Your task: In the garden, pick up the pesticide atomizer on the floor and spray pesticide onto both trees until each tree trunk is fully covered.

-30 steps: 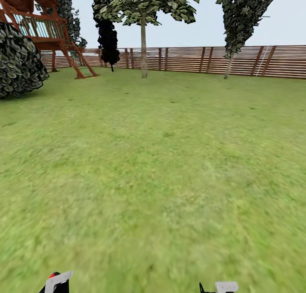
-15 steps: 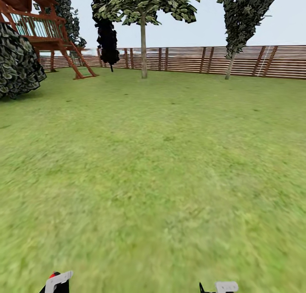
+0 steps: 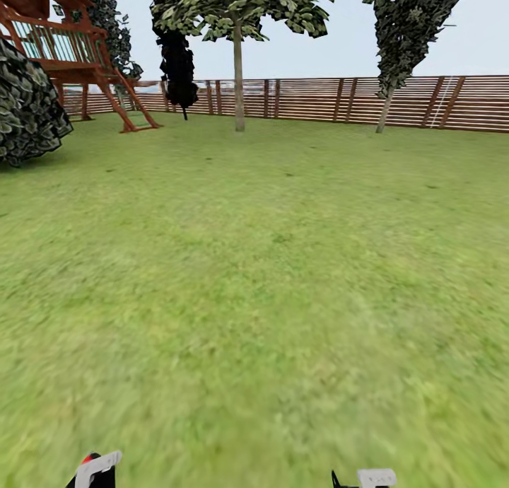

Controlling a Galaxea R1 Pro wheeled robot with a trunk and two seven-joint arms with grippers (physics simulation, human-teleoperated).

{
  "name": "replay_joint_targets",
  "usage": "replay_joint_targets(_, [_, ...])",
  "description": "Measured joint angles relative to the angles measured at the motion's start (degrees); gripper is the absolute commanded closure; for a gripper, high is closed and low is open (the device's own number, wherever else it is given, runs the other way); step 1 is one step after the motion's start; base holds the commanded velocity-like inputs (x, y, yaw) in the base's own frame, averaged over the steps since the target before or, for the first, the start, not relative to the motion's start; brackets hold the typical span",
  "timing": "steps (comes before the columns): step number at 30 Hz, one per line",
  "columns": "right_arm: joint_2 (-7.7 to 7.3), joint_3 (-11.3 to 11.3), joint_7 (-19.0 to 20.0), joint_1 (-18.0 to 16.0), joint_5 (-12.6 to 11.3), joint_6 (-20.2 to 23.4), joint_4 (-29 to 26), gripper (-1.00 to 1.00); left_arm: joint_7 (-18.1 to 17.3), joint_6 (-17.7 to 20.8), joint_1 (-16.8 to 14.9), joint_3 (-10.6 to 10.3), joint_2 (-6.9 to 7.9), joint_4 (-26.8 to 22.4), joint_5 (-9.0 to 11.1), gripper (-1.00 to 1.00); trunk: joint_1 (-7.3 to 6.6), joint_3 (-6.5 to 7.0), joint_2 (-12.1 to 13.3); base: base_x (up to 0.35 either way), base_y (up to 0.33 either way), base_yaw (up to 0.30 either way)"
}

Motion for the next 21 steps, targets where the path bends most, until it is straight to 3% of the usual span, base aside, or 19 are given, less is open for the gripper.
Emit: replay_joint_targets(21, [0.0, 0.0, 0.0, 0.0, 0.0, 0.0, 0.0, -1.0, 0.0, 0.0, 0.0, 0.0, -0.03, 0.0, 0.0, 1.0, 0.0, 0.0, 0.0, 0.338, 0.0, 0.0])
